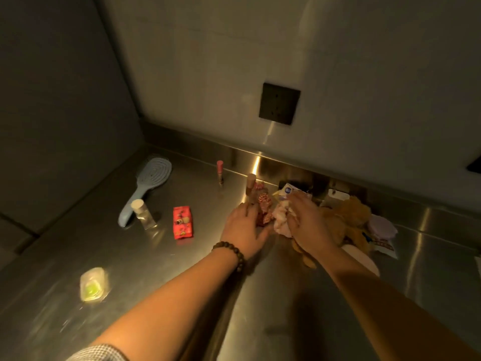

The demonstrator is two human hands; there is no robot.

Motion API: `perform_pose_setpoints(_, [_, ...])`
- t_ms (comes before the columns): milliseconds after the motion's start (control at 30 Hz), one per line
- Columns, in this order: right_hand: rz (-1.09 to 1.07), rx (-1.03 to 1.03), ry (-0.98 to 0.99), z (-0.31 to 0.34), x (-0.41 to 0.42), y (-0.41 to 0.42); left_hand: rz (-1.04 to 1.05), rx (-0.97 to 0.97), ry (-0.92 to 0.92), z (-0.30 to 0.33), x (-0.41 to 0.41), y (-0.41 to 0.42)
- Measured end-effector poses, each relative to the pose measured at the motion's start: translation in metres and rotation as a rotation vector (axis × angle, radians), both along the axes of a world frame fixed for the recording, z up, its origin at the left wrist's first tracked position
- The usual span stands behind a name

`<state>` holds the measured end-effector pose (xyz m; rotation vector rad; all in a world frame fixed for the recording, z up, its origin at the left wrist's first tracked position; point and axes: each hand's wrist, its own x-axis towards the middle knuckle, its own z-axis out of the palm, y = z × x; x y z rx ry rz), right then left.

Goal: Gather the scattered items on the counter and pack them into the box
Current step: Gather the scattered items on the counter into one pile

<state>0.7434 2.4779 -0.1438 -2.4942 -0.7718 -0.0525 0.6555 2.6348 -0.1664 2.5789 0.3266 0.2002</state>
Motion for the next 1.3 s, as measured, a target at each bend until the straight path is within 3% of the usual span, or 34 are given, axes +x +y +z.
perform_pose_setpoints(100, [0.152, 0.031, 0.003, -0.002, -0.025, 0.051, 0.128, 0.056, 0.007, -0.001, -0.042, 0.041])
perform_pose_setpoints(367, [0.432, -0.142, 0.128, -0.027, -0.093, 0.175, 0.409, 0.176, -0.054, 0.003, -0.161, 0.124])
perform_pose_setpoints(467, [0.456, -0.212, 0.145, -0.034, -0.102, 0.204, 0.561, 0.249, 0.095, -0.005, -0.203, 0.151])
perform_pose_setpoints(600, [0.452, -0.345, 0.135, -0.044, -0.109, 0.227, 0.665, 0.163, 0.338, -0.022, -0.244, 0.171])
perform_pose_setpoints(700, [0.435, -0.416, 0.073, -0.052, -0.115, 0.230, 0.644, 0.044, 0.358, -0.032, -0.260, 0.170])
perform_pose_setpoints(833, [0.440, -0.312, 0.035, -0.055, -0.114, 0.221, 0.578, -0.059, 0.258, -0.036, -0.260, 0.163])
perform_pose_setpoints(1067, [0.364, -0.137, 0.051, -0.054, -0.111, 0.183, 0.479, -0.028, 0.162, -0.029, -0.241, 0.149])
perform_pose_setpoints(1300, [0.245, 0.019, 0.061, -0.044, -0.097, 0.131, 0.324, -0.099, 0.064, -0.006, -0.166, 0.112])
